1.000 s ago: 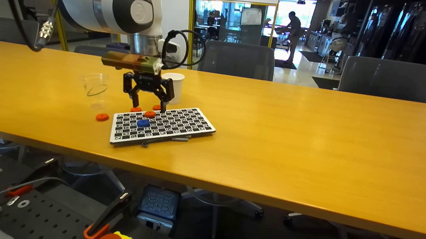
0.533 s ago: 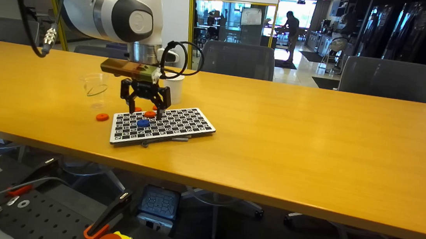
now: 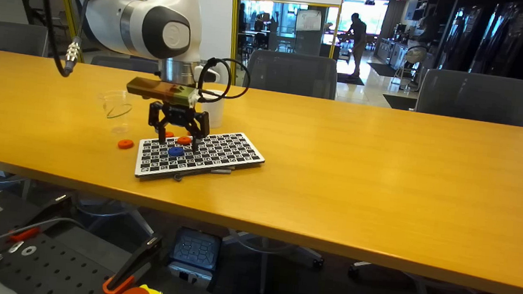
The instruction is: Put the blue circle into the white cup then the orange circles inside the transparent cup.
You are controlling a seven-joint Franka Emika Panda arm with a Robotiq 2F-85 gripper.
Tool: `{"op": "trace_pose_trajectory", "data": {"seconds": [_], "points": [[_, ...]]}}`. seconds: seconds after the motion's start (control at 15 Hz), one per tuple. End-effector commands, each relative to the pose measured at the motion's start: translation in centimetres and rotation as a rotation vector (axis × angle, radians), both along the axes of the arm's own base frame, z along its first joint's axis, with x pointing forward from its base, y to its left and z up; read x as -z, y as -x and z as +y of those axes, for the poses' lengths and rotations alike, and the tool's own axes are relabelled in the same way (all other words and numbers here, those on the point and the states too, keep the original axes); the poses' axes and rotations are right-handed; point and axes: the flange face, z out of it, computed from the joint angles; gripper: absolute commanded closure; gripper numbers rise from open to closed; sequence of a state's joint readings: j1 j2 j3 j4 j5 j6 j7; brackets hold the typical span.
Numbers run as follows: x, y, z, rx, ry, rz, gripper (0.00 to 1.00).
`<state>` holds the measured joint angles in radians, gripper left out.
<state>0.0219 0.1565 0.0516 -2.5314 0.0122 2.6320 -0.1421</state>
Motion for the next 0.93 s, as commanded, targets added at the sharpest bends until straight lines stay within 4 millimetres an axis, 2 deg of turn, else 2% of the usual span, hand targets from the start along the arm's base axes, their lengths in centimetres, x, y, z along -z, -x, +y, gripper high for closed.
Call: {"op": "trace_pose_trajectory", "data": {"seconds": [0.0,0.4,0.53,0.87], "points": [[0.2,-1.07,0.55,-0.017,0.002,0.012,0.0],[0.47,-1.23,0.36,-0.009,0.004,0.022,0.0],[0.47,-1.23,0.33,-0.011,0.013,0.012,0.26],[0.14,-1.33,0.16,-0.009,0.018,0.008,0.64]]}}
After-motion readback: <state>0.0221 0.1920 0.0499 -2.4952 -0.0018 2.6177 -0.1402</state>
